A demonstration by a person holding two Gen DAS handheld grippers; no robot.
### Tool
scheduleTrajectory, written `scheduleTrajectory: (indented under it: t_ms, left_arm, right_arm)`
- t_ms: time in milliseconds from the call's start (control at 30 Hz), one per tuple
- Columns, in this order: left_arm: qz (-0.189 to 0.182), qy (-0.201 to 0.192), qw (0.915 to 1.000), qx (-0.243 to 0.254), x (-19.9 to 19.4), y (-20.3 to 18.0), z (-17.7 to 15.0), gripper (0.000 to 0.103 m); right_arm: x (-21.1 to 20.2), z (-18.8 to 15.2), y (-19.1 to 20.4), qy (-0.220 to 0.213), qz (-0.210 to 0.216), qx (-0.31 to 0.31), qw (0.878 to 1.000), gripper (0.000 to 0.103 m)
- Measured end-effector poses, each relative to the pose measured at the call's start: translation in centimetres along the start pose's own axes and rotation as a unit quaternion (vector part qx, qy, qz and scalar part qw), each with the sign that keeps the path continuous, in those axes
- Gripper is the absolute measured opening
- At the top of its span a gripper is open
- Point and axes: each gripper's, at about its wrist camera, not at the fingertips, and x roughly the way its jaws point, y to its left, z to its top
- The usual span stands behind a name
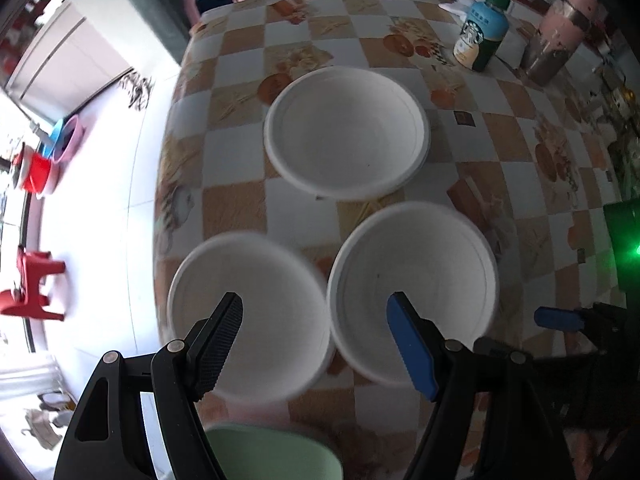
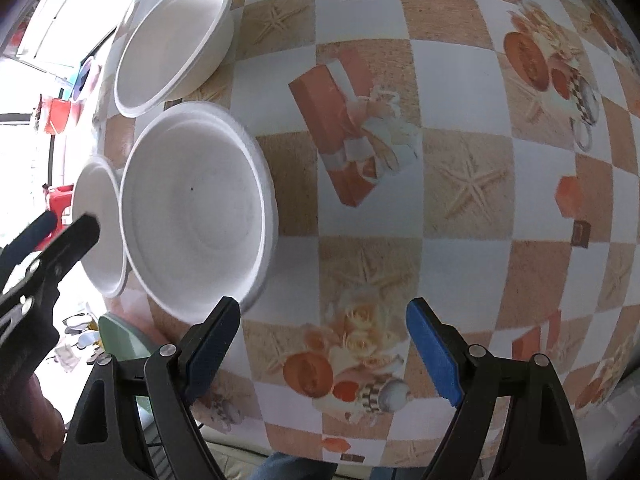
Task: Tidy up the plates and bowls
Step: 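Close the left gripper on a white round plate while the right gripper grasps it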
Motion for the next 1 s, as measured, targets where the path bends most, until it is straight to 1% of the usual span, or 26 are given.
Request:
scheduleTrajectory:
  t_ms: [267, 333, 367, 400, 433, 467, 500, 533, 567, 600, 667, 700, 833, 1000]
  left_arm:
    - [0.005, 0.035, 0.9989, 0.029, 3.9, -1.5, 2.2, 0.078]
    - [-0.001, 0.043, 0.9986, 0.030, 4.5, -1.8, 2.5, 0.078]
    - [-0.003, 0.047, 0.9983, 0.033, 4.7, -2.0, 2.6, 0.076]
    - [-0.002, 0.050, 0.9981, 0.037, 5.0, -2.2, 2.7, 0.073]
    - [0.001, 0.054, 0.9977, 0.042, 5.2, -2.5, 2.7, 0.064]
    - [0.003, 0.063, 0.9970, 0.045, 5.5, -2.7, 2.6, 0.052]
    - [0.000, 0.075, 0.9962, 0.045, 5.9, -2.8, 2.5, 0.045]
    - [-0.006, 0.088, 0.9952, 0.041, 6.3, -2.9, 2.4, 0.032]
    - [-0.014, 0.097, 0.9945, 0.036, 6.6, -3.0, 2.2, 0.026]
    - [-0.019, 0.101, 0.9941, 0.034, 6.8, -3.1, 2.1, 0.024]
    - [-0.024, 0.104, 0.9937, 0.036, 6.9, -3.5, 1.7, 0.023]
    - [-0.018, 0.103, 0.9936, 0.043, 6.8, -3.9, 1.5, 0.023]
    - [-0.006, 0.094, 0.9931, 0.069, 6.3, -5.5, 0.6, 0.023]
    - [-0.015, 0.089, 0.9926, 0.081, 5.2, -7.8, -0.8, 0.023]
  right_arm:
    - [1.2, 2.1, 1.1, -0.005, -0.002, -0.011, 1.000, 0.086]
    - [1.4, 2.4, 1.2, -0.005, 0.001, -0.012, 1.000, 0.086]
    - [1.5, 2.7, 1.1, -0.005, 0.003, -0.012, 1.000, 0.086]
    - [1.5, 2.8, 1.1, -0.005, 0.005, -0.012, 1.000, 0.083]
    - [1.6, 3.0, 1.1, -0.006, 0.008, -0.012, 1.000, 0.072]
    - [1.8, 2.8, 1.6, -0.005, 0.010, -0.015, 1.000, 0.066]
    - [2.0, 2.8, 1.7, -0.001, 0.017, -0.012, 1.000, 0.057]
    - [2.3, 2.8, 1.7, 0.004, 0.028, -0.007, 1.000, 0.043]
    - [2.6, 3.0, 1.5, 0.009, 0.040, -0.003, 0.999, 0.037]
    - [2.8, 3.1, 1.2, 0.013, 0.053, 0.002, 0.999, 0.033]
    - [3.1, 3.0, 0.9, 0.017, 0.055, 0.006, 0.998, 0.025]
    - [3.2, 3.0, 0.7, 0.016, 0.056, 0.004, 0.998, 0.024]
    - [3.0, 2.5, -0.4, 0.011, 0.053, 0.002, 0.999, 0.024]
    - [2.0, 1.5, -2.6, 0.005, 0.055, 0.003, 0.998, 0.024]
